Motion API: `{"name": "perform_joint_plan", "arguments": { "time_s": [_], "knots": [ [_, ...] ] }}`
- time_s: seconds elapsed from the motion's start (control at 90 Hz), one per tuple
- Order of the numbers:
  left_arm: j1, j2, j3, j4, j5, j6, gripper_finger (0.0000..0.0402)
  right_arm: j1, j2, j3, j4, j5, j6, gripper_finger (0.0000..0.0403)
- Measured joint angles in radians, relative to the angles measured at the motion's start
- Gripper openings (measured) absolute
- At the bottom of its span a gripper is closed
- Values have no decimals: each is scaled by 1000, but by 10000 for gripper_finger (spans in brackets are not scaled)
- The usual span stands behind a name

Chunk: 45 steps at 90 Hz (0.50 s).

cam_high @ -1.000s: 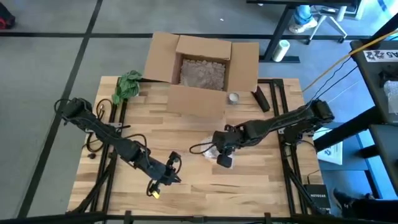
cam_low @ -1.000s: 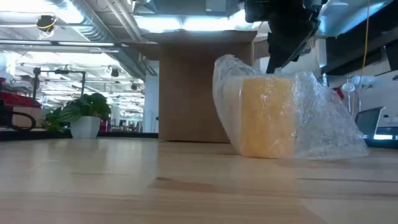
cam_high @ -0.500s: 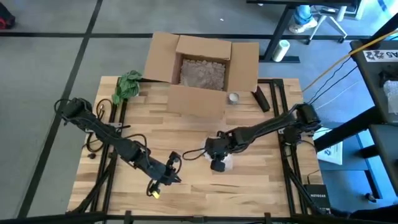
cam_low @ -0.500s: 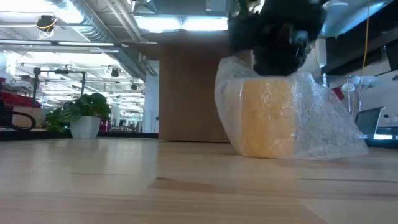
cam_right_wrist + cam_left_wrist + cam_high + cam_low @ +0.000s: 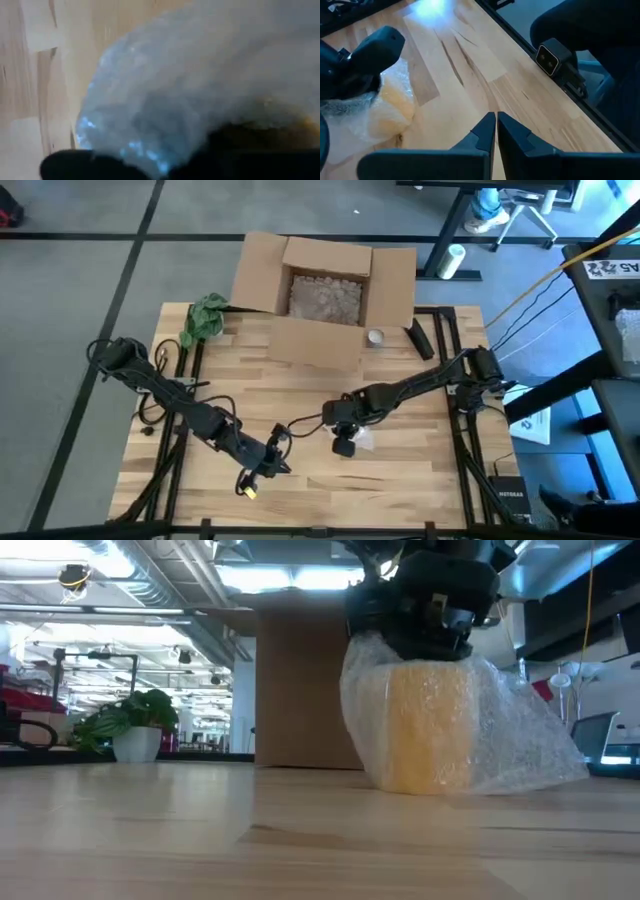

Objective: Wrap mug
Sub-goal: Wrap the yellow mug with the bubble wrap

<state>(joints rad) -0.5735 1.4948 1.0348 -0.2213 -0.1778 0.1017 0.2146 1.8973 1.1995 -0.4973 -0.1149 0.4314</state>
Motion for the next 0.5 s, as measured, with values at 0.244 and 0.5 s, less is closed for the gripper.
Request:
{"name": "perform_joint_plan", "arguments": {
  "time_s": [0.244, 0.5],
  "knots": [
    [0, 0, 0, -2, 0, -1, 0, 1, -40, -4, 5, 18, -3, 0],
    [0, 0, 0, 0, 0, 0, 0, 2, -172, -5, -30, 89, -6, 0]
  ]
}}
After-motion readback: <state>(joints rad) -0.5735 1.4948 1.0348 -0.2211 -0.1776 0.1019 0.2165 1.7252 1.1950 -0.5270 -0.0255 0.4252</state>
